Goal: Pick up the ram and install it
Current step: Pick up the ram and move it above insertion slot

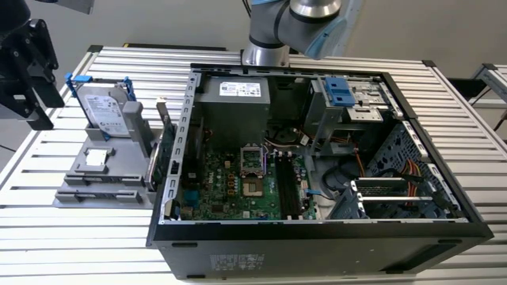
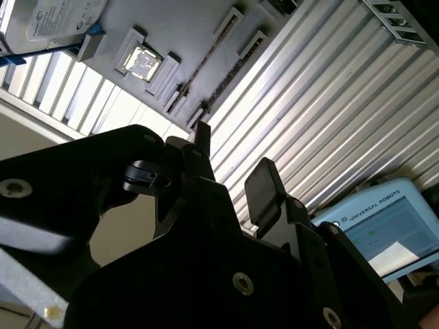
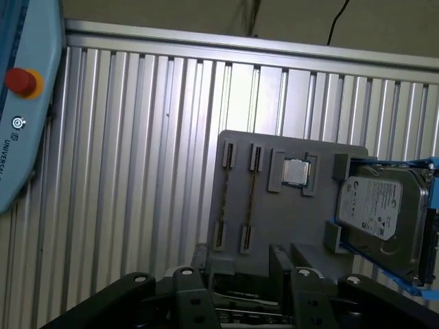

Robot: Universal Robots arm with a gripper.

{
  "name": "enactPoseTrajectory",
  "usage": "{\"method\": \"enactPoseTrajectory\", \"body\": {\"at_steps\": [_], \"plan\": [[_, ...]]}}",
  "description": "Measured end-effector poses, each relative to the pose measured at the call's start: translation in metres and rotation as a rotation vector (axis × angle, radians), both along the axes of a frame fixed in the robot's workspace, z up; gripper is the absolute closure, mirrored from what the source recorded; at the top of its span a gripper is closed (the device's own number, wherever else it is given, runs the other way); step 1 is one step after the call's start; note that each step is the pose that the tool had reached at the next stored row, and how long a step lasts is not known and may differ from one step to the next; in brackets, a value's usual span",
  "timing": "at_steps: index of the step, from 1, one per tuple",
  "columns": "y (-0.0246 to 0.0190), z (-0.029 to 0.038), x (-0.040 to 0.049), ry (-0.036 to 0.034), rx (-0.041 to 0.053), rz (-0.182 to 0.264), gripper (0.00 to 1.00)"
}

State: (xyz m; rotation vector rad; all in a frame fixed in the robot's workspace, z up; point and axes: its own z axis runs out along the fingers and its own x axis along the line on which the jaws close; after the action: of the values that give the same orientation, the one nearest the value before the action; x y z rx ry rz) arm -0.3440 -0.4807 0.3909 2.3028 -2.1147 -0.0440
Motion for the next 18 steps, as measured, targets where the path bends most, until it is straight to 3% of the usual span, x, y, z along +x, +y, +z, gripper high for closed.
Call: {"method": "enactPoseTrajectory", "body": {"at_steps": [5, 18], "plan": [[0.0000, -0.0031, 0.0001, -0.0002, 0.0131, -0.003, 0.00], [0.0000, -0.0085, 0.0001, -0.0002, 0.0137, -0.034, 0.00]]}}
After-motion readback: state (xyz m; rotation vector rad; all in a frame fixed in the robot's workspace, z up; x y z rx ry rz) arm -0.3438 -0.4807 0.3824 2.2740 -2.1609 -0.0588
